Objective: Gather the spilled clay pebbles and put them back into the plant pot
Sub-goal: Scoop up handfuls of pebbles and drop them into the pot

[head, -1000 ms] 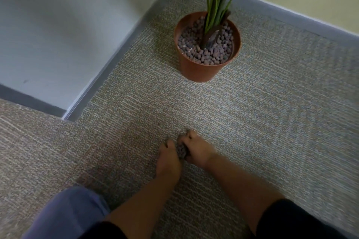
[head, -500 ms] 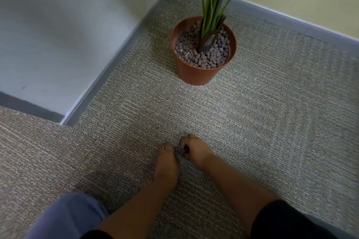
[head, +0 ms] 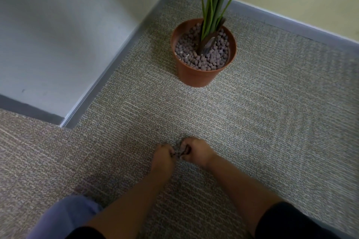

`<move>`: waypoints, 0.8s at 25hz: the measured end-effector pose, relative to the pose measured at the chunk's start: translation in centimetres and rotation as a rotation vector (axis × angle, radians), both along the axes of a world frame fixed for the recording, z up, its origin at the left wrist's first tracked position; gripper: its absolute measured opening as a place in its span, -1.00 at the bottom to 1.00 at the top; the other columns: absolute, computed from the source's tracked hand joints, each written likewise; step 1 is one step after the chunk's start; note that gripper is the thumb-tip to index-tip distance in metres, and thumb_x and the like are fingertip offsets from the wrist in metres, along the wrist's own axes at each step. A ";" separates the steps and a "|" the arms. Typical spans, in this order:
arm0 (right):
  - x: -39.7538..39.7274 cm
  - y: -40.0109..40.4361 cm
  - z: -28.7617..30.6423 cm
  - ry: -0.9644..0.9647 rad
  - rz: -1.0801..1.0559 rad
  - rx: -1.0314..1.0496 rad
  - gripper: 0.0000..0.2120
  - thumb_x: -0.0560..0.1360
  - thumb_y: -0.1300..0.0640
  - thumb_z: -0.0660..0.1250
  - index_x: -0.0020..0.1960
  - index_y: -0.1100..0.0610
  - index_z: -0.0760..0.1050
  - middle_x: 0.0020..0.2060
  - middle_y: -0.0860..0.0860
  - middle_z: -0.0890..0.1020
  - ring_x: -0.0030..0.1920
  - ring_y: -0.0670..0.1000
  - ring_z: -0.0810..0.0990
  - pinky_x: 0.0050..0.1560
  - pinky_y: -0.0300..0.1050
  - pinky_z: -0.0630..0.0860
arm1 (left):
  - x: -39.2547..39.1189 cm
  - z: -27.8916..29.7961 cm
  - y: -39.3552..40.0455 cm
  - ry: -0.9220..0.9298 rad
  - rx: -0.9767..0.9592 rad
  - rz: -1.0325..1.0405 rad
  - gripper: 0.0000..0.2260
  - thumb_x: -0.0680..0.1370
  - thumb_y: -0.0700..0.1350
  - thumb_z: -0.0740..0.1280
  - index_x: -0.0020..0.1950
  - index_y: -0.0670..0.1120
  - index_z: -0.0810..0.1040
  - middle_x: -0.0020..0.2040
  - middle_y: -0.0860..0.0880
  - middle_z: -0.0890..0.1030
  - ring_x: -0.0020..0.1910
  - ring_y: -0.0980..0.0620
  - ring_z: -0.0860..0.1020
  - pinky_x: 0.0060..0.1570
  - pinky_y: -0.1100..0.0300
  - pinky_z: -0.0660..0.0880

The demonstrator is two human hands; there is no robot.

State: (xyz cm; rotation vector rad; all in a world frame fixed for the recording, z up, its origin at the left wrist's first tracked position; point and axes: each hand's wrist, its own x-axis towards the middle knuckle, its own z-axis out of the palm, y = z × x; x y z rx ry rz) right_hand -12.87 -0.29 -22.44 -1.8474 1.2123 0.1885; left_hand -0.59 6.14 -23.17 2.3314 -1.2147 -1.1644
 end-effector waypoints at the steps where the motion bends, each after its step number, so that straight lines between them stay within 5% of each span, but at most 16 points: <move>1: 0.3 0.1 0.1 -0.008 0.030 -0.001 -0.77 0.34 0.26 0.46 -0.01 0.26 0.57 -0.01 0.18 0.63 -0.01 0.13 0.61 -0.04 -0.19 0.45 | 0.0 -0.1 -0.1 0.014 -0.004 0.019 -0.89 0.43 -0.29 0.35 -0.07 -0.28 0.59 -0.05 -0.22 0.55 0.04 -0.15 0.52 -0.02 0.20 0.31; 8: 2.0 1.5 -0.2 0.114 0.102 -0.094 -0.81 0.44 0.17 0.30 0.04 0.18 0.47 0.10 0.20 0.52 0.09 0.19 0.57 0.09 -0.01 0.52 | 0.2 -0.4 -0.1 0.036 -0.010 0.003 -0.90 0.43 -0.32 0.33 -0.10 -0.30 0.60 -0.02 -0.28 0.63 0.02 -0.17 0.57 0.03 0.10 0.41; 13: 1.0 0.6 -0.2 -0.009 0.072 -0.016 -0.82 0.38 0.25 0.40 -0.03 0.25 0.57 0.02 0.20 0.62 0.01 0.15 0.59 -0.03 -0.17 0.44 | 0.2 0.1 -0.1 0.094 -0.034 0.096 -0.89 0.44 -0.33 0.34 -0.11 -0.31 0.63 -0.07 -0.28 0.67 -0.03 -0.17 0.62 -0.08 0.16 0.45; 16: 0.8 0.3 -0.2 -0.077 -0.136 0.024 -0.85 0.36 0.28 0.42 -0.07 0.27 0.61 -0.07 0.21 0.67 -0.18 0.10 0.60 -0.21 -0.30 0.42 | 0.4 0.7 -0.4 0.272 0.041 0.360 -0.90 0.49 -0.30 0.30 -0.17 -0.25 0.61 -0.17 -0.29 0.64 -0.19 -0.12 0.63 -0.07 0.09 0.54; 18: 1.0 -0.3 -0.1 -0.117 -0.298 0.067 -0.87 0.39 0.31 0.40 -0.06 0.26 0.62 -0.13 0.20 0.68 -0.33 -0.05 0.53 -0.32 -0.47 0.36 | 0.8 1.3 -1.1 0.530 0.087 0.644 -0.76 0.53 -0.30 0.22 -0.34 -0.18 0.49 -0.45 -0.16 0.56 -0.53 0.04 0.54 -0.39 0.24 0.51; 20: 1.2 -1.3 0.3 -0.199 -0.469 0.172 -0.87 0.42 0.35 0.38 -0.04 0.27 0.60 -0.28 0.12 0.64 -0.44 -0.17 0.52 -0.36 -0.45 0.43 | 1.1 2.4 -2.3 0.739 0.076 0.852 -0.72 0.54 -0.32 0.15 -0.38 -0.18 0.41 -0.62 -0.04 0.47 -0.66 0.14 0.43 -0.63 0.41 0.36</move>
